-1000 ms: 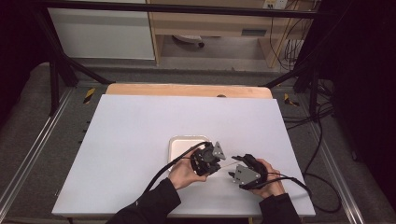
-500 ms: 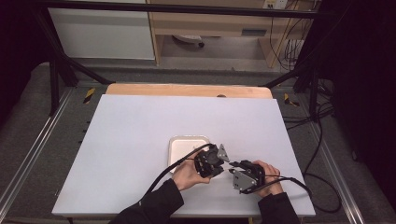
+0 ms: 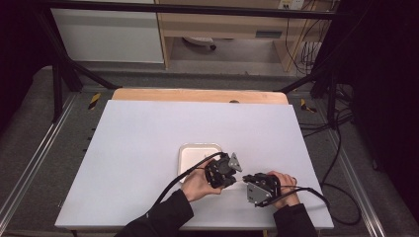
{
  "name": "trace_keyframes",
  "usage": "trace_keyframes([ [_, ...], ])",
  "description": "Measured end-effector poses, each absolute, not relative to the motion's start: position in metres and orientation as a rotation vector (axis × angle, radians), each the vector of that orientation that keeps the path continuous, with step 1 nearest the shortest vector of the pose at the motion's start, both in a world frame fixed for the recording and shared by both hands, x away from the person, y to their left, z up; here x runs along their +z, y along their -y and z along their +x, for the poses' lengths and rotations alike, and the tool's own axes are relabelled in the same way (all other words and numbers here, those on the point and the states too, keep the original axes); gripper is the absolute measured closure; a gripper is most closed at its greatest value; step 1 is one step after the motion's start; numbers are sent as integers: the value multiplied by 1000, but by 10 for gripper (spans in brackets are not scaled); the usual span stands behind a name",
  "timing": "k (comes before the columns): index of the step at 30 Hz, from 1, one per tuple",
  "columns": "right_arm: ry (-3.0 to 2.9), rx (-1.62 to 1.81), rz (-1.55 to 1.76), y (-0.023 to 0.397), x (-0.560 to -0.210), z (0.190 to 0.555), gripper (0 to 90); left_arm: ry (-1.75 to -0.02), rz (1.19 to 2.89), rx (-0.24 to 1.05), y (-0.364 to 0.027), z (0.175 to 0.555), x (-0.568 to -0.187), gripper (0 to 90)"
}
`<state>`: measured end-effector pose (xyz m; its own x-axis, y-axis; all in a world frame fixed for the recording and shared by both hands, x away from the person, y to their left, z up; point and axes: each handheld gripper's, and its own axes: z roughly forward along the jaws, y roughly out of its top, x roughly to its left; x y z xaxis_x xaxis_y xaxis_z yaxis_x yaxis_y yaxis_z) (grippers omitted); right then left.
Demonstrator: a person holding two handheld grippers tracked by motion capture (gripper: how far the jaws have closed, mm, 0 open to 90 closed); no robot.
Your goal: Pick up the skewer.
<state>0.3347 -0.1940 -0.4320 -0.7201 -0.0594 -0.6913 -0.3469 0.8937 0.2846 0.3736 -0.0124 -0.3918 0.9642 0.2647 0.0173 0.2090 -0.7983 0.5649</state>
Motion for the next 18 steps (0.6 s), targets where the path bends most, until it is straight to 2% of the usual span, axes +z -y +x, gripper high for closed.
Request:
trace_keyframes([
  [8, -2351, 519, -306, 193, -432, 334, 892, -322, 2525, 118, 10, 372, -392, 878],
  [9, -2353, 511, -298, 193, -433, 333, 893, -323, 2532, 118, 8, 372, -392, 820],
  [10, -2353, 511, -298, 193, -433, 333, 893, -323, 2540, 122, 7, 371, -391, 820],
  [11, -2358, 493, -297, 194, -433, 334, 893, -324, 2544, 126, 5, 371, -391, 773],
  [18, -2355, 467, -309, 193, -433, 334, 893, -332, 2642, 113, -4, 376, -392, 764],
])
